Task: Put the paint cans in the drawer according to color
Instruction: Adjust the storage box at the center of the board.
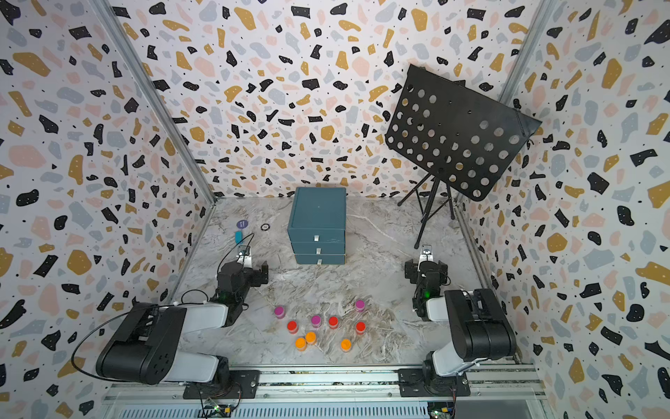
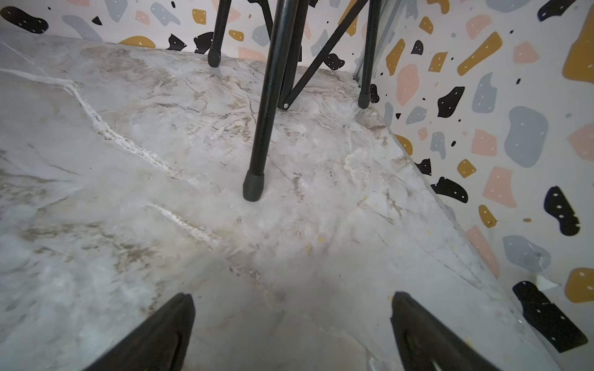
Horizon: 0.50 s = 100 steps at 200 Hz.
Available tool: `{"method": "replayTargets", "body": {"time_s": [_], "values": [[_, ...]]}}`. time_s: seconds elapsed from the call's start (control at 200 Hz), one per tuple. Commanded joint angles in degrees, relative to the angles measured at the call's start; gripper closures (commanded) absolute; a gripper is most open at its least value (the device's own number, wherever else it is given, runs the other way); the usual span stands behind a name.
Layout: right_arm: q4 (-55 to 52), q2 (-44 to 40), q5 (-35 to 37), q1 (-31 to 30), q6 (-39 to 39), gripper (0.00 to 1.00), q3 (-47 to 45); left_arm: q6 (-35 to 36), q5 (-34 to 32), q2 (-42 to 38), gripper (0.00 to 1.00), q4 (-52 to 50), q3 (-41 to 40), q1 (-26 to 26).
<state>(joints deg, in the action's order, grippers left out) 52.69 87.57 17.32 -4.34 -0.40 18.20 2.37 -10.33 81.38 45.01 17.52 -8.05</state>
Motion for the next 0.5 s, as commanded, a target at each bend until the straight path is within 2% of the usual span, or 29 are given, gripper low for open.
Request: {"method": "replayTargets", "body": {"time_s": [0.0, 0.496], "values": [[0.3, -0.7, -0.1, 0.1, 0.5, 0.0, 1.0, 0.5, 0.5, -0.7, 0.0, 1.6, 0.6, 0.3], [0.3, -0.8, -0.1, 0.2, 0.7, 0.0, 1.0, -0.4, 2.2, -0.5, 0.0, 0.1, 1.6, 1.6]]}}
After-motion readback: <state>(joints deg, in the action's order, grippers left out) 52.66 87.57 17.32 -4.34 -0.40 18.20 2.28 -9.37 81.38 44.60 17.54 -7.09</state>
